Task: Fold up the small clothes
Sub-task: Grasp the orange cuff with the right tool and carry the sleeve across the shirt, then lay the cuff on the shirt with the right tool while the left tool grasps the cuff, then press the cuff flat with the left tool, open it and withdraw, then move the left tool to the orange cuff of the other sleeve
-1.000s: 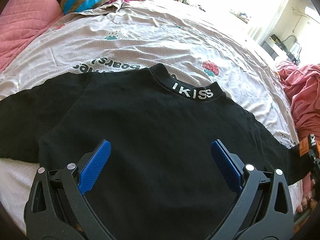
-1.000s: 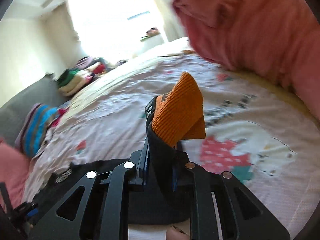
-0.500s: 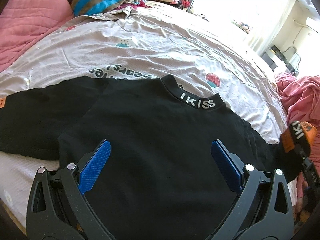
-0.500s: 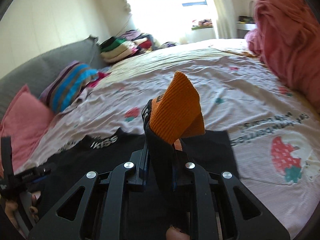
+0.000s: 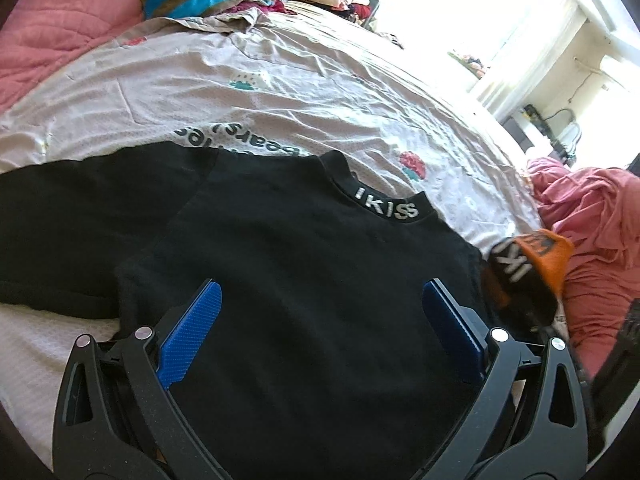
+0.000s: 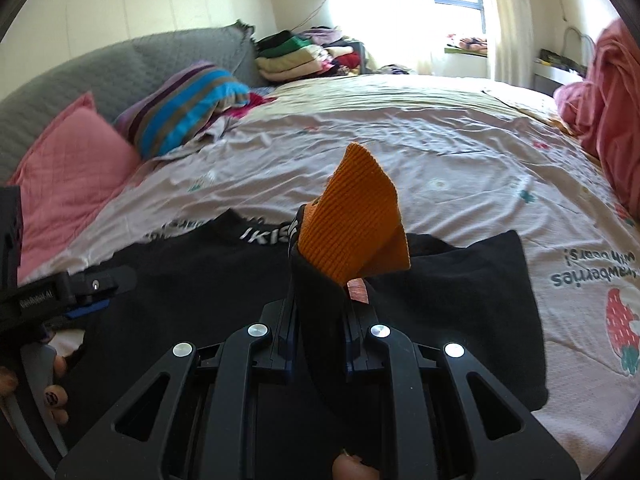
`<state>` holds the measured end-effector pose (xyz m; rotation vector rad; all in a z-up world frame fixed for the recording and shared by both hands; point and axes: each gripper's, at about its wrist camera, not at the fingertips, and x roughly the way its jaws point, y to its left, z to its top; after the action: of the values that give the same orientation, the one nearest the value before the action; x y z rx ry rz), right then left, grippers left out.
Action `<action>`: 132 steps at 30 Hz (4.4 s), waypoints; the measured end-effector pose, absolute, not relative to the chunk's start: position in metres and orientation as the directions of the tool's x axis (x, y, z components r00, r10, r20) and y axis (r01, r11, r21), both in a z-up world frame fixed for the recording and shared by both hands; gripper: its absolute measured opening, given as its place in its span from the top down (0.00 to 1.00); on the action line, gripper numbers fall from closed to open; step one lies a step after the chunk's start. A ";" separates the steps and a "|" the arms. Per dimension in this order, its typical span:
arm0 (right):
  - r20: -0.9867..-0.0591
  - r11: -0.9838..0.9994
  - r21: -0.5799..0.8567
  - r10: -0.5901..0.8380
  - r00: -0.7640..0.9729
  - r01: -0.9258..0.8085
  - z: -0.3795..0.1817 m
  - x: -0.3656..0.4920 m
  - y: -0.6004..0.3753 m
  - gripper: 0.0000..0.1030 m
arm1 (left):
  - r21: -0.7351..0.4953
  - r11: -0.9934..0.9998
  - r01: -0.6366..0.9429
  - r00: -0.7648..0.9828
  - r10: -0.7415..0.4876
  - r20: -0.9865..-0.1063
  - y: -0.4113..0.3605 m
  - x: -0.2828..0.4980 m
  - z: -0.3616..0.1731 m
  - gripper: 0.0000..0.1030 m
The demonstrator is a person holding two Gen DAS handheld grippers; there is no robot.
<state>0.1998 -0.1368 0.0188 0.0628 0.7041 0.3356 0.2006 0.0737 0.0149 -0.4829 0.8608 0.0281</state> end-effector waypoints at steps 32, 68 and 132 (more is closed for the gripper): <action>-0.651 0.874 0.318 0.483 0.586 -0.367 0.012 0.175 -0.153 0.43 | -0.654 0.740 -0.157 0.568 -0.474 -0.673 0.053 0.220 -0.041 0.61; -0.721 0.945 0.201 0.322 0.614 -0.260 -0.002 0.195 -0.169 0.43 | -0.511 0.845 -0.157 0.750 -0.235 -0.618 0.126 0.191 0.034 0.98; -0.698 0.939 0.182 0.333 0.634 -0.293 0.025 0.180 -0.130 0.05 | -0.323 0.929 -0.180 0.720 -0.099 -0.687 0.126 0.136 0.033 0.09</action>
<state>0.1801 -0.1301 0.0251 0.0528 0.8088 0.3581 0.1364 0.1256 0.0326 -0.3855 0.7710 0.0461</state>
